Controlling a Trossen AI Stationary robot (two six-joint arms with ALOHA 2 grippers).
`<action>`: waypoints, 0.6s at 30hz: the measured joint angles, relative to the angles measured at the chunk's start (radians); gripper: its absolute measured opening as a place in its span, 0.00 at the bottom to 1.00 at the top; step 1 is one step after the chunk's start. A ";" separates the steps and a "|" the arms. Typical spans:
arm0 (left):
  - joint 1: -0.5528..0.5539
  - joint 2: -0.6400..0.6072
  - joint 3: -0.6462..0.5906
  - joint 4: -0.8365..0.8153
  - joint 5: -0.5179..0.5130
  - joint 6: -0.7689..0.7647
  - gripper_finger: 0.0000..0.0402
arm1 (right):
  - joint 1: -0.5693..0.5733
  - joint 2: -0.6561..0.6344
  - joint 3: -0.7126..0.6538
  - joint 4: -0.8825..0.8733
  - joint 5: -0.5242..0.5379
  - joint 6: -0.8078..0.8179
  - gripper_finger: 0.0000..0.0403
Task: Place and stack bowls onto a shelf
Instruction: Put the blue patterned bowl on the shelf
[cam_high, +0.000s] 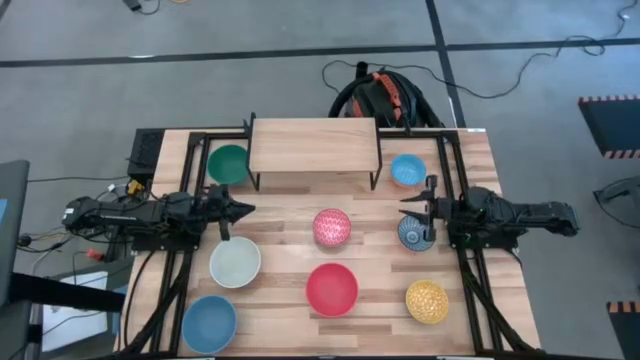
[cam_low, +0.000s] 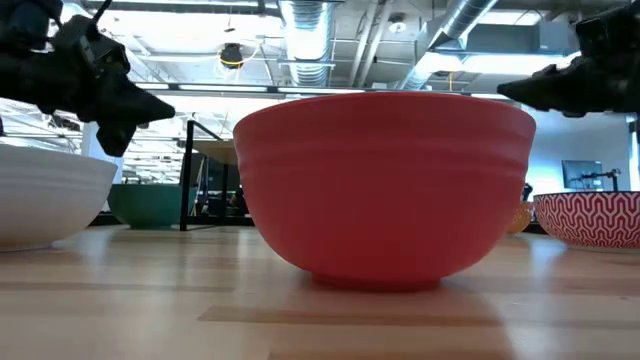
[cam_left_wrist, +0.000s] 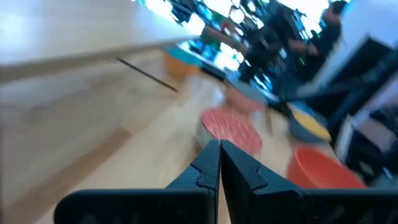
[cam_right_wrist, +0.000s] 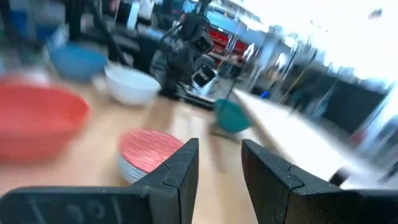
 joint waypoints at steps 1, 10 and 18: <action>0.000 0.000 0.000 0.016 -0.030 -0.007 0.00 | -0.005 0.000 0.000 0.004 0.000 -0.082 0.37; 0.000 0.003 0.042 0.149 -0.277 -0.069 0.00 | -0.013 0.001 0.005 0.068 -0.014 -0.297 0.37; 0.008 0.126 0.304 -0.084 -0.415 0.031 0.00 | -0.032 0.034 0.010 0.243 0.168 0.243 0.37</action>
